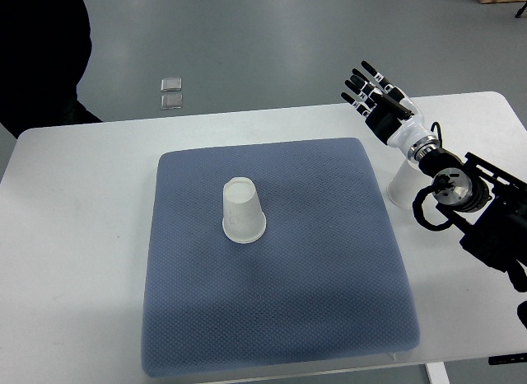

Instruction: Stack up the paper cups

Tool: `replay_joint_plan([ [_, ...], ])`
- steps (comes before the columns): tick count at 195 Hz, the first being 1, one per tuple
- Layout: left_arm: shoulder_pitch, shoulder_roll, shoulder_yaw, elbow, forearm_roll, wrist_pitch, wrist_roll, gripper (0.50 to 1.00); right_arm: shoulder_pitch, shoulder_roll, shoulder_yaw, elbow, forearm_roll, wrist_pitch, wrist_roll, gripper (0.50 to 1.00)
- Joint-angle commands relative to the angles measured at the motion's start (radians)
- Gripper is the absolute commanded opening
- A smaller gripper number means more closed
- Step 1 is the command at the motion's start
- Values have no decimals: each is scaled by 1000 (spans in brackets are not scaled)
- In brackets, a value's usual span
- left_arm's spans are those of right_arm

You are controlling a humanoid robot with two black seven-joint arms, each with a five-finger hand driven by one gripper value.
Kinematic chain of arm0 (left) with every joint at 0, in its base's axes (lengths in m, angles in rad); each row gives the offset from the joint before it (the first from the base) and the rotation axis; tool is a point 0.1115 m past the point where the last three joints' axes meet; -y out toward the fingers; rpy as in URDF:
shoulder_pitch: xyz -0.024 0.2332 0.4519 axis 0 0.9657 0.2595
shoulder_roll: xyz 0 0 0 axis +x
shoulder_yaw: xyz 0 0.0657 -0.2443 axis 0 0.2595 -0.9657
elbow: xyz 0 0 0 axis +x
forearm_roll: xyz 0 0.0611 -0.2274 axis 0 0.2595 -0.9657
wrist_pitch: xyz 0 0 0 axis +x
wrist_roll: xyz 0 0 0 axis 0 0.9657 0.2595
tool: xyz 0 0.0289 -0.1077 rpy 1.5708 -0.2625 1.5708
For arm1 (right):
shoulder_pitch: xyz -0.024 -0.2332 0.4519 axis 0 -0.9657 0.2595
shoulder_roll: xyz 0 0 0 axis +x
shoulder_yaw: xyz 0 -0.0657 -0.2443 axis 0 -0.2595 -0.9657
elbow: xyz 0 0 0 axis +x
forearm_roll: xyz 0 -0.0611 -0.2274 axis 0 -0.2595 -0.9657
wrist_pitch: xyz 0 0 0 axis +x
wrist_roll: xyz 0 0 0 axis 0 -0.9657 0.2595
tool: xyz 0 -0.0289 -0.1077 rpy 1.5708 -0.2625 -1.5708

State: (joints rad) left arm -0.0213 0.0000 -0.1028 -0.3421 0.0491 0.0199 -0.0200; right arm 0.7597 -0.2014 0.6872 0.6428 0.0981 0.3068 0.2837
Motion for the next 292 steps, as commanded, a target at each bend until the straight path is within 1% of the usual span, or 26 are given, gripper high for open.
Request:
replay_joint_plan([
  [1, 0, 0, 0, 0, 0, 0, 0, 1000, 1, -1, 0, 0, 0, 0, 0, 926],
  [48, 0, 0, 0, 0, 0, 0, 0, 1000, 1, -1, 0, 1, -12, 2, -3, 926],
  [73, 0, 0, 0, 0, 2, -2, 0, 1000, 6, 0, -2, 3, -80, 6, -8, 926],
  [83, 0, 0, 0, 0, 2, 0, -1, 1000, 30, 2, -14, 3, -136, 9, -9, 926],
  [96, 0, 0, 0, 0, 2, 0, -1, 1000, 69, 0, -72, 9, -210, 14, -9, 924],
  [108, 0, 0, 0, 0, 2, -2, 0, 1000, 124, -26, -166, 31, -252, 17, -14, 926],
  [123, 0, 0, 0, 0, 2, 0, -1, 1000, 227, -81, -345, 40, -267, 25, -55, 926],
  [132, 0, 0, 0, 0, 2, 0, -1, 1000, 227, -81, -345, 40, -267, 25, -55, 926],
  [133, 0, 0, 0, 0, 2, -1, -1, 1000, 304, -110, -495, 43, -273, 40, -76, 926],
  [143, 0, 0, 0, 0, 2, -2, -1, 1000, 395, -127, -649, 51, -288, 55, -84, 926],
  [152, 0, 0, 0, 0, 2, -2, -1, 1000, 395, -127, -649, 51, -288, 55, -84, 926],
  [153, 0, 0, 0, 0, 2, -2, -1, 1000, 480, -147, -792, 70, -307, 64, -86, 926],
  [155, 0, 0, 0, 0, 2, -2, -1, 1000, 501, -151, -825, 78, -311, 66, -86, 926],
  [165, 0, 0, 0, 0, 2, -2, -1, 1000, 573, -173, -923, 110, -334, 69, -86, 926],
  [179, 0, 0, 0, 0, 2, -2, -1, 1000, 714, -199, -1092, 198, -391, 95, -92, 926],
  [192, 0, 0, 0, -5, 2, -3, 0, 1000, 857, -205, -1251, 279, -442, 117, -115, 926],
  [194, 0, 0, 0, -5, 2, -3, 0, 1000, 857, -205, -1252, 279, -442, 117, -115, 926],
  [205, 0, 0, 0, -12, 2, -3, 0, 1000, 974, -201, -1362, 330, -456, 129, -140, 926],
  [215, 0, 0, 0, -12, 2, -2, -1, 1000, 1043, -193, -1422, 359, -459, 133, -163, 926],
  [225, 0, 0, 0, -12, 2, -2, -1, 1000, 1115, -188, -1480, 391, -459, 155, -195, 926],
  [242, 0, 0, 0, -12, 0, -2, -1, 1000, 1240, -173, -1554, 452, -460, 248, -270, 926],
  [244, 0, 0, 0, -12, 0, -2, -1, 1000, 1241, -173, -1554, 452, -460, 249, -270, 926],
  [251, 0, 0, 2, -12, 0, -2, -1, 1000, 1285, -167, -1575, 471, -460, 293, -304, 928],
  [255, 0, 0, 2, -12, 0, -2, -1, 1000, 1300, -162, -1585, 480, -460, 304, -317, 928],
  [270, 0, 0, 2, -12, 0, -2, -1, 1000, 1343, -156, -1594, 503, -460, 304, -350, 928],
  [292, 0, 0, 0, -12, 0, -2, -1, 1000, 1391, -170, -1611, 551, -460, 304, -362, 928],
])
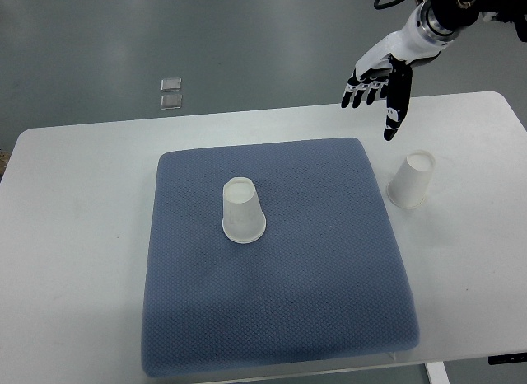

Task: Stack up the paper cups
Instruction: 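Move the right hand over the white cup beside the pad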

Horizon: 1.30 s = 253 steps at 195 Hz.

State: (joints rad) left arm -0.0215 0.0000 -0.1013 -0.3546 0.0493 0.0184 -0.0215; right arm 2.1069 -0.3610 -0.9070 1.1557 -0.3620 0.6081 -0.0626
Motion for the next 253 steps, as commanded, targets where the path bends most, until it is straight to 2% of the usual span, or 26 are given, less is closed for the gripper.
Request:
replay_joint_plan([
  [1, 0, 0, -1, 0, 1, 0, 0, 1000, 50, -12, -19, 42, 0, 3, -16, 928],
  [50, -2, 0, -1, -1, 1, -1, 0, 1000, 168, -49, -64, 153, 0, 3, -20, 930],
  [104, -2, 0, -1, 0, 1, -1, 0, 1000, 173, -61, -89, 154, -3, 3, -20, 930],
  [136, -2, 0, -1, 0, 1, -1, 0, 1000, 153, -69, -98, 144, -103, 3, -19, 930],
  [179, -2, 0, -1, 0, 1, -1, 0, 1000, 54, -69, -139, 111, -153, -114, -19, 930],
  [203, -2, 0, -1, 0, 1, -1, 0, 1000, -15, -68, -142, 95, -155, -217, -20, 930],
  [253, -2, 0, -1, 0, 0, -1, 0, 1000, -119, -65, -145, 79, -152, -338, -20, 928],
])
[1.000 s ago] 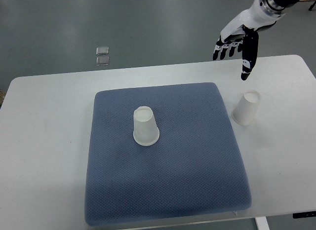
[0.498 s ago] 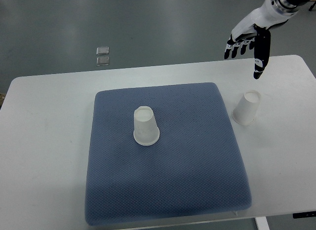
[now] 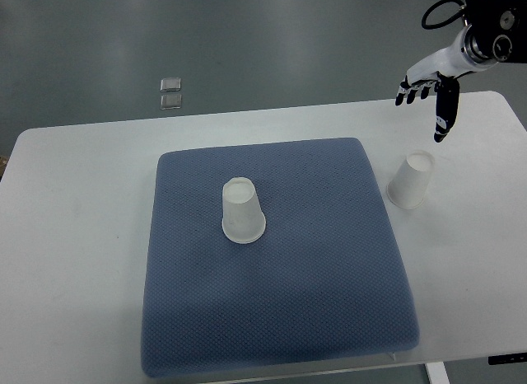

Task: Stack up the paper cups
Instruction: 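Move the right hand over the white cup beside the pad, then close the right hand fingers around the white cup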

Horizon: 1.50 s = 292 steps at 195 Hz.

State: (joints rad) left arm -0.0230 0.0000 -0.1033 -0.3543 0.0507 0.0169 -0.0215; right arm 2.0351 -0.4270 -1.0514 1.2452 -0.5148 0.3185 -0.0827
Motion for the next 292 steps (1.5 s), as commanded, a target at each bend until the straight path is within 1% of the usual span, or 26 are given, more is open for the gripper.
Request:
replay_joint_plan([
  [1, 0, 0, 1, 0, -2, 0, 0, 1000, -47, 1, -1, -10, 1, -49, 0, 928],
  [23, 0, 0, 1, 0, 0, 2, 0, 1000, -104, 2, -1, -40, 4, -78, 0, 928],
  [44, 0, 0, 1, -2, 0, 0, 0, 1000, -138, 5, 1, -44, 7, -104, 0, 928],
  [60, 0, 0, 1, -2, 0, 2, 0, 1000, -177, 11, -1, -53, 7, -148, 0, 926],
  [103, 0, 0, 1, -2, 0, 2, 0, 1000, -282, 33, 2, -135, 7, -208, 0, 924],
  [137, 0, 0, 1, -2, -2, 2, 0, 1000, -343, 37, 5, -181, 7, -214, 0, 921],
  [170, 0, 0, 1, 0, -2, 2, 0, 1000, -372, 54, 14, -196, 10, -217, 0, 924],
  [197, 0, 0, 1, 0, -2, 2, 0, 1000, -411, 56, 14, -227, 13, -251, 0, 924],
  [247, 0, 0, 1, 0, -2, 2, 0, 1000, -441, 59, 14, -262, 15, -259, 0, 921],
  [273, 0, 0, -1, 0, -2, 2, 0, 1000, -450, 96, 16, -279, 15, -259, 0, 919],
  [292, 0, 0, -1, 0, -2, 2, 0, 1000, -457, 99, 16, -287, 15, -259, 0, 915],
])
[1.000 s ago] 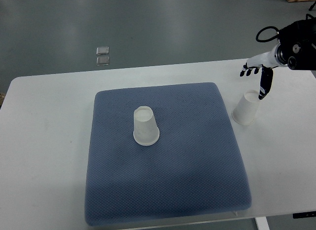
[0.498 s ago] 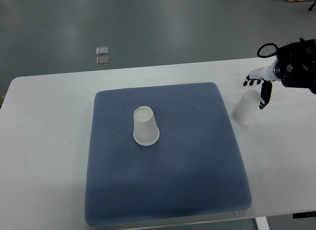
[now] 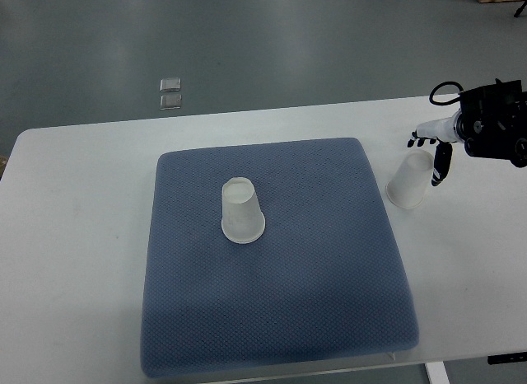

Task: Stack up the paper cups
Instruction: 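Close the right hand fingers around the white cup, then lift the cup with the right hand and carry it over the pad cup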

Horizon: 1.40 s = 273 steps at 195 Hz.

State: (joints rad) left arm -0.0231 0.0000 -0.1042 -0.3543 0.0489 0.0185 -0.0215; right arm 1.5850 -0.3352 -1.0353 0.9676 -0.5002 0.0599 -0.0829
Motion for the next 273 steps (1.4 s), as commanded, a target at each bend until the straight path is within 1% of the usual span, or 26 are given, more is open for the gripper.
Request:
replay_joint_plan([
  [1, 0, 0, 0, 0, 0, 0, 0, 1000, -7, 7, 0, -9, 0, 0, 0, 915],
  [83, 0, 0, 0, 0, 0, 0, 0, 1000, -23, 8, 1, -20, 0, 0, 0, 901],
  [127, 0, 0, 0, 0, 0, 0, 0, 1000, -25, 8, 0, -20, 0, 0, 0, 860],
  [134, 0, 0, 0, 0, 0, 0, 0, 1000, -25, 8, 0, -18, 0, 0, 0, 838],
  [144, 0, 0, 0, 0, 0, 0, 0, 1000, -26, 8, 0, -20, 0, 0, 0, 819],
  [146, 0, 0, 0, 0, 0, 0, 0, 1000, -26, 8, 0, -20, 0, -2, 0, 803],
  [156, 0, 0, 0, 0, 0, 0, 0, 1000, -30, 8, 0, -20, -1, -2, 0, 780],
  [159, 0, 0, 0, 0, 0, 0, 0, 1000, -31, 8, 0, -20, -1, -3, 0, 756],
  [164, 0, 0, 0, 0, 0, 0, 0, 1000, -33, 8, 0, -20, -1, -8, 0, 740],
  [167, 0, 0, 0, 0, 0, 0, 0, 1000, -33, 8, 0, -20, -1, -11, 0, 721],
  [177, 0, 0, 0, 0, 0, 0, 0, 1000, -36, 8, 0, -20, -1, -18, 0, 711],
  [184, 0, 0, 0, 0, 0, 0, 0, 1000, -37, 8, 0, -20, -1, -21, 0, 686],
  [199, 0, 0, 0, 0, 0, 0, 0, 1000, -36, 8, 0, -20, -1, -22, 0, 674],
  [247, 0, 0, 1, 0, 0, 0, 0, 1000, -16, 1, -3, -7, -4, -14, 0, 676],
  [262, 0, 0, 1, 0, 0, 0, 0, 1000, 39, -10, -9, 8, -6, -8, 0, 676],
  [273, 0, 0, 1, -2, 0, 0, 0, 1000, 98, -27, -19, 49, -6, 9, 2, 678],
])
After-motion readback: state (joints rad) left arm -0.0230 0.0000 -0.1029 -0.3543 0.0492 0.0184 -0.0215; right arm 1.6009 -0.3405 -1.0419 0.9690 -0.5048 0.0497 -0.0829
